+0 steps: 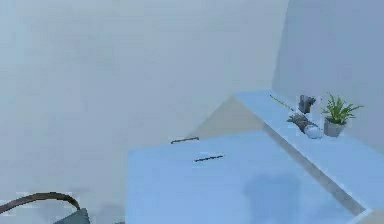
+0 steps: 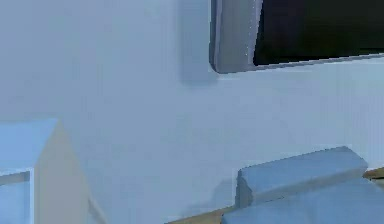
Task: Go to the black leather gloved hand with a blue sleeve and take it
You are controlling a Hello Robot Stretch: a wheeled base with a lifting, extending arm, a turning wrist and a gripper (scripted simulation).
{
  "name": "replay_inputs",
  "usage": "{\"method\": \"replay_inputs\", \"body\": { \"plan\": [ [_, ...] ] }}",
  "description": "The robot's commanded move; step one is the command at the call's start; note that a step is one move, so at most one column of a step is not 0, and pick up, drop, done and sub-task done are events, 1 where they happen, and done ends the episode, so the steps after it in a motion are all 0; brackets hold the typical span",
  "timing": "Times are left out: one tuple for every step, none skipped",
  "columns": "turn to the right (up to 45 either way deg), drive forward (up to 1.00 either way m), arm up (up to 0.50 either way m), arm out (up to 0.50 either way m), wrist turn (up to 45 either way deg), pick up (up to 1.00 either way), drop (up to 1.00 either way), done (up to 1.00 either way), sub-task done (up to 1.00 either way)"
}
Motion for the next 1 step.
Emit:
{"method": "replay_inputs", "body": {
  "plan": [
    [-45.0, 0.00, 0.00, 0.00, 0.0, 0.00, 0.00, 0.00, 0.00]
  ]
}}
